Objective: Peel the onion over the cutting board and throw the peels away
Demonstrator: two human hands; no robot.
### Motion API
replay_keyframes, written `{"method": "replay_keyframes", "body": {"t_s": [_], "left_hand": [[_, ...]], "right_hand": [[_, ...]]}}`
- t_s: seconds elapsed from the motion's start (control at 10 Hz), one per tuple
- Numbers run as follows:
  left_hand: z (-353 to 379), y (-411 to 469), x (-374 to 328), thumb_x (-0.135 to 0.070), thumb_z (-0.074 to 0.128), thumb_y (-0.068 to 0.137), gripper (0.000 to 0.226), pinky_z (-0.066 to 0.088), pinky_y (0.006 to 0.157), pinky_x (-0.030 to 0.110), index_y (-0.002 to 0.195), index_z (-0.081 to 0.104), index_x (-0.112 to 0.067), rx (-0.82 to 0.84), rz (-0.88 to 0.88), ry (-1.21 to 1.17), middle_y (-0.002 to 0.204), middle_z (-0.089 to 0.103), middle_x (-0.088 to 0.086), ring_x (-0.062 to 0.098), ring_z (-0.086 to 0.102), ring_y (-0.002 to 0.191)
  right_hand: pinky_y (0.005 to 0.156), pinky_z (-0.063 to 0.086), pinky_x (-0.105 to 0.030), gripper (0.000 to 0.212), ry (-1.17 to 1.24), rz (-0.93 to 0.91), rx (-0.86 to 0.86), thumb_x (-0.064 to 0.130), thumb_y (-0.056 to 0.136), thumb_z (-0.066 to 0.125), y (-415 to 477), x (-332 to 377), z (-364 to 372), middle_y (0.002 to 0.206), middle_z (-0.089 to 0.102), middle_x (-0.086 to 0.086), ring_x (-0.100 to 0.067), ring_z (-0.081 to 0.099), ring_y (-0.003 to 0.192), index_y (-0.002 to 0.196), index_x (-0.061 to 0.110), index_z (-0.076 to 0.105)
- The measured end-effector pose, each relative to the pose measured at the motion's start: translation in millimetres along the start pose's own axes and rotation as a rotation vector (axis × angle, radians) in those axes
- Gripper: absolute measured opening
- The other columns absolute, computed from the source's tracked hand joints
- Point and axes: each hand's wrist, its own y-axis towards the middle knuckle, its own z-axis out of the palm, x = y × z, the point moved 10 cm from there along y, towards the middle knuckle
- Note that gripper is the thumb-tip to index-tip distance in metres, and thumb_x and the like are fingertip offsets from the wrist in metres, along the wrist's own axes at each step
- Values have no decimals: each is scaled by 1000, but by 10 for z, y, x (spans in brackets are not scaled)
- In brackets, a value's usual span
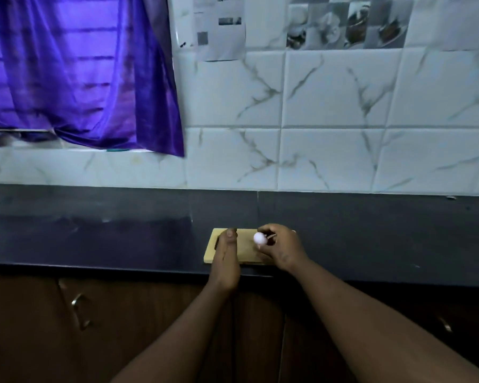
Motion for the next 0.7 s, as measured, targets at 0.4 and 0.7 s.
{"method": "replay_keyframes", "body": {"t_s": [0.4, 0.7], "left_hand": [[193, 390, 185, -59, 17, 108, 44, 32, 108, 24, 124, 54, -40, 107, -114, 133, 129, 57, -18, 4, 50, 126], [36, 969, 160, -50, 28, 110, 37, 46, 94, 29, 116, 60, -32, -35, 81, 279, 108, 64, -16, -2, 59, 100]], "right_hand": [[87, 62, -48, 38, -24, 17, 51, 16, 73, 85, 518, -383, 295, 103, 76, 5, -20, 74, 95, 101, 35, 68], [104, 54, -40, 92, -69, 100, 428, 32, 65, 93, 834, -421, 346, 134, 57, -2, -22, 63, 118, 145, 27, 48]]}}
